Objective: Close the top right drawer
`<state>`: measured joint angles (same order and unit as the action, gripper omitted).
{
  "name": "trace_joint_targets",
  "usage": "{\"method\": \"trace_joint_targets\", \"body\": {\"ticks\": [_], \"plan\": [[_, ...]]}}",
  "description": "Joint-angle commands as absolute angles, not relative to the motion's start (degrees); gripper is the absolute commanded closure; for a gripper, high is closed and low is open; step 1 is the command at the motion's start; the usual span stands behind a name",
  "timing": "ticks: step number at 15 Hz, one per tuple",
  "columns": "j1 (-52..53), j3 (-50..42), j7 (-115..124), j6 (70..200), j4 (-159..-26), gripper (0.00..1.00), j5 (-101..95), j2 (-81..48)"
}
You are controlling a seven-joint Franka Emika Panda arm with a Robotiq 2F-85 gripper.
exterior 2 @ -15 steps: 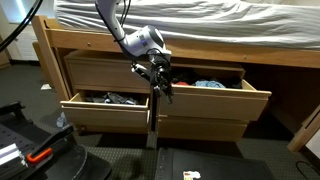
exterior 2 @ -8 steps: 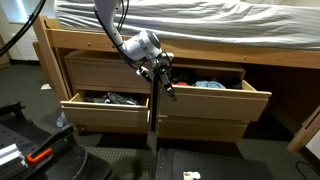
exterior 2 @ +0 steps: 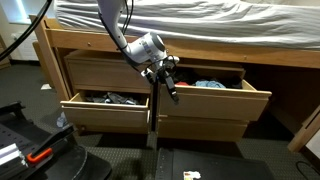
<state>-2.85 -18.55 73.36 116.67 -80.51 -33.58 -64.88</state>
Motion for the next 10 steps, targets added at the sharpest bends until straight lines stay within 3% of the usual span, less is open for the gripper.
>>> {"method": "trace_joint_targets", "body": {"ticks": [1,10], "plan": [[-5.58,-17.43,71.31,120.75,-82.16,0.0,-27.18,-64.07],[-10.38,-17.26,63.69,131.1,-84.49,0.0,-12.17,-63.44]]}}
